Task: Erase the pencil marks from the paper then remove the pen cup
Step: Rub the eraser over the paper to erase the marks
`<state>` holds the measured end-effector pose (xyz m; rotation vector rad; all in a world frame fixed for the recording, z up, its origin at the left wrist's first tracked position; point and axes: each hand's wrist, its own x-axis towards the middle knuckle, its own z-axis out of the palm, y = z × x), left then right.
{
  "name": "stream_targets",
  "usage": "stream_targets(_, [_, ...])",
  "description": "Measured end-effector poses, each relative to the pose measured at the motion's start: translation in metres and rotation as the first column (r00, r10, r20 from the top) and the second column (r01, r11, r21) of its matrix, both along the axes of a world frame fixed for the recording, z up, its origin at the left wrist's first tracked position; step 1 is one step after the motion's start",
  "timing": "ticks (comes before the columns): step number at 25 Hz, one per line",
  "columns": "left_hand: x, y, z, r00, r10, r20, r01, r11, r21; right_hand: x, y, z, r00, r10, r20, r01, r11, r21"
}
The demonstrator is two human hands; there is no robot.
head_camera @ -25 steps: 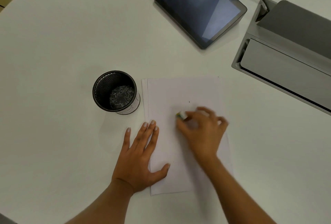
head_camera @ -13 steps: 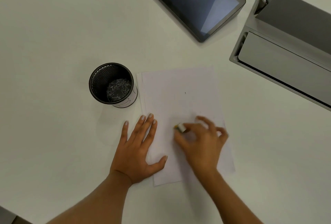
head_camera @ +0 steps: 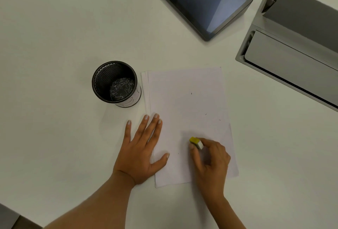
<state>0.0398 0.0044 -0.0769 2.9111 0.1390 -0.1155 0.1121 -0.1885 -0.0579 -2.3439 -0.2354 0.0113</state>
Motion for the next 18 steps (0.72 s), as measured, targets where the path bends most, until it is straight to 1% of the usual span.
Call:
stream_targets(3, [0.000, 0.002, 0.000, 0.998, -0.054, -0.032, 0.053, 0.999, -0.008, -0.004, 0.013, -0.006, 0.992, -0.128, -0.014, 0.128, 0.992, 0.003])
stream_targets(5, [0.001, 0.002, 0.001, 0.998, -0.059, -0.033, 0.059, 0.998, -0.012, -0.002, 0.019, -0.008, 0.981, -0.195, -0.005, 0.195, 0.981, 0.002])
stream_targets(10, [-0.001, 0.000, 0.000, 0.999, -0.042, 0.015, 0.042, 0.999, -0.004, 0.003, 0.026, -0.010, 0.962, -0.271, -0.003, 0.271, 0.962, -0.018])
stream_targets(11, [-0.001, 0.000, 0.000, 0.999, -0.035, 0.026, 0.036, 0.999, -0.006, 0.003, 0.027, -0.009, 0.968, -0.251, 0.016, 0.251, 0.968, -0.017])
stream_targets(12, [-0.001, -0.001, -0.001, 0.999, -0.029, 0.034, 0.029, 1.000, -0.009, 0.002, 0.029, -0.007, 0.981, -0.186, 0.052, 0.187, 0.982, -0.018])
stream_targets(14, [-0.001, 0.000, -0.002, 0.999, -0.029, 0.041, 0.030, 0.999, -0.014, -0.004, 0.035, -0.006, 0.992, 0.049, 0.120, -0.043, 0.998, -0.053])
stream_targets(15, [-0.001, 0.000, -0.003, 0.999, -0.035, 0.039, 0.035, 0.999, -0.013, -0.005, 0.038, -0.006, 0.976, 0.168, 0.137, -0.157, 0.984, -0.086])
stream_targets(16, [-0.001, 0.000, -0.003, 0.999, -0.036, 0.037, 0.037, 0.999, -0.013, -0.001, 0.040, -0.005, 0.956, 0.250, 0.154, -0.231, 0.964, -0.130])
stream_targets(17, [-0.001, 0.000, -0.002, 0.999, -0.032, 0.040, 0.032, 0.999, -0.013, 0.009, 0.040, -0.005, 0.943, 0.277, 0.185, -0.244, 0.952, -0.185])
stream_targets(18, [-0.001, 0.000, -0.001, 0.999, -0.024, 0.042, 0.025, 1.000, -0.015, 0.023, 0.037, -0.005, 0.944, 0.244, 0.220, -0.190, 0.952, -0.238])
